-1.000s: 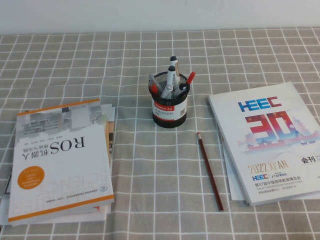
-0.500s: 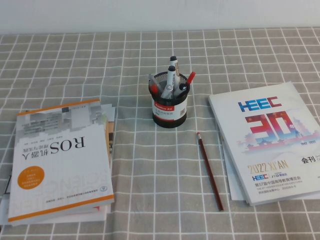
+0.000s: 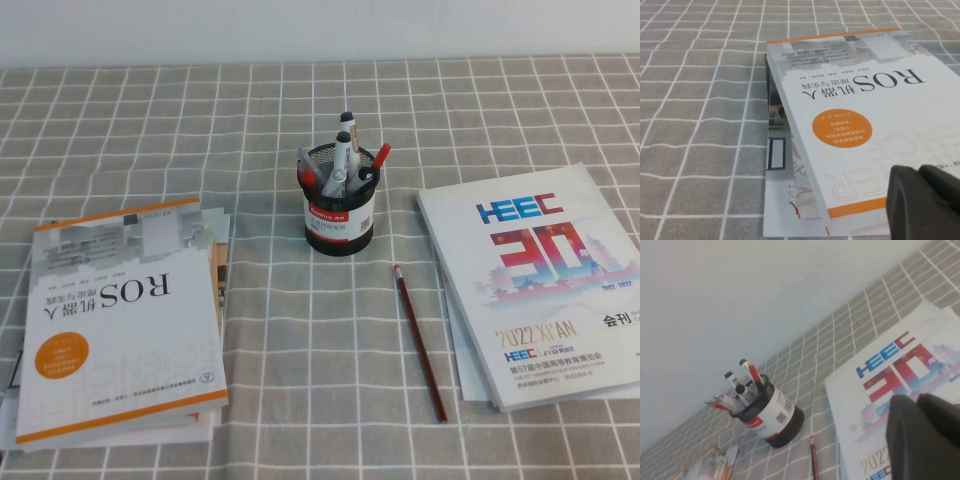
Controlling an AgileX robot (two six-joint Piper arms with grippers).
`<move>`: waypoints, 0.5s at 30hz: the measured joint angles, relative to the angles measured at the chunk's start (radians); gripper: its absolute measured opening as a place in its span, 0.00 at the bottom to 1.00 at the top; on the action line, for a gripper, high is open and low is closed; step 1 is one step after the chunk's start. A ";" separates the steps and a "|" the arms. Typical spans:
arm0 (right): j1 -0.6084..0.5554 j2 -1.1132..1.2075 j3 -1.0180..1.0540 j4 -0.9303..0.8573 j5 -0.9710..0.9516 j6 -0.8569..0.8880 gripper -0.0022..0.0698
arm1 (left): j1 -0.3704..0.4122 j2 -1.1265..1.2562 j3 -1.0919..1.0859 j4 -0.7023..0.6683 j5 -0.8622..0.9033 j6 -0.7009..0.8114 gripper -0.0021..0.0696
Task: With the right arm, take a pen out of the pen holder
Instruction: 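Take a marker out of the pen holder and lay it on the table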
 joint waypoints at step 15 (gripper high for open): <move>0.000 0.206 -0.294 -0.133 0.329 -0.044 0.01 | 0.000 0.000 0.000 0.000 0.000 0.000 0.02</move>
